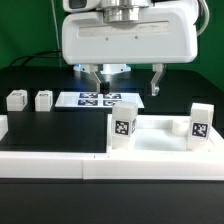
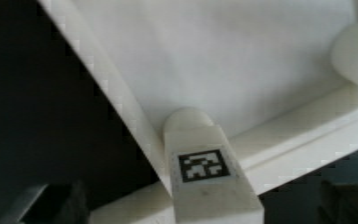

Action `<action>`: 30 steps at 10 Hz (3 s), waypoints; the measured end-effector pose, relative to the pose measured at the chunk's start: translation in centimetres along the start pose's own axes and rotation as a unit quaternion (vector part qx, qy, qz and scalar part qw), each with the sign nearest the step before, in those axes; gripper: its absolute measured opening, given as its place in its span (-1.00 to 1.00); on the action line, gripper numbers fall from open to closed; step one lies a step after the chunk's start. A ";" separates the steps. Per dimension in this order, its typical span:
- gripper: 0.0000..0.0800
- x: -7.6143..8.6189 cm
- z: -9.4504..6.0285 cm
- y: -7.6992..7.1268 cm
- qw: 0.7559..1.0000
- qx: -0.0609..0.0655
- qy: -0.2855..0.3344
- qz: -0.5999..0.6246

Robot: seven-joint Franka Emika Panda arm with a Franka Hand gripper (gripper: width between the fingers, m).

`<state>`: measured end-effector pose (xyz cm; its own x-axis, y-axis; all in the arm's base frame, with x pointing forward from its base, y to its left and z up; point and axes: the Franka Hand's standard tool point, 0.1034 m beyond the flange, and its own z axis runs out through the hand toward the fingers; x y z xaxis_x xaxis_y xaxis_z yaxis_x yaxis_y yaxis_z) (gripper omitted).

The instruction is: Assemble square table

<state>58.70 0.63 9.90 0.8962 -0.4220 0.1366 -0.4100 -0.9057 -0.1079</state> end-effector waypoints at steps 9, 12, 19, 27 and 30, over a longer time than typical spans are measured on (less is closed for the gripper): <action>0.62 -1.6 6.2 3.7 0.970 -0.019 -0.044 -0.238; 0.62 -1.6 6.3 3.8 0.970 -0.020 -0.043 -0.236; 0.32 -2.6 8.0 5.0 0.972 -0.019 -0.076 -0.222; -0.86 -2.5 8.0 5.1 0.972 -0.019 -0.076 -0.221; -0.86 -2.5 8.0 5.1 0.972 -0.019 -0.076 -0.221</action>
Offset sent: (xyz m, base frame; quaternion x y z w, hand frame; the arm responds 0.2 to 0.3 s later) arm -0.0201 0.0178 -0.0395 0.1695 -0.1575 -0.1928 0.9536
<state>55.68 -2.59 1.07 0.9998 0.0170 0.0133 0.0174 -0.9992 -0.0347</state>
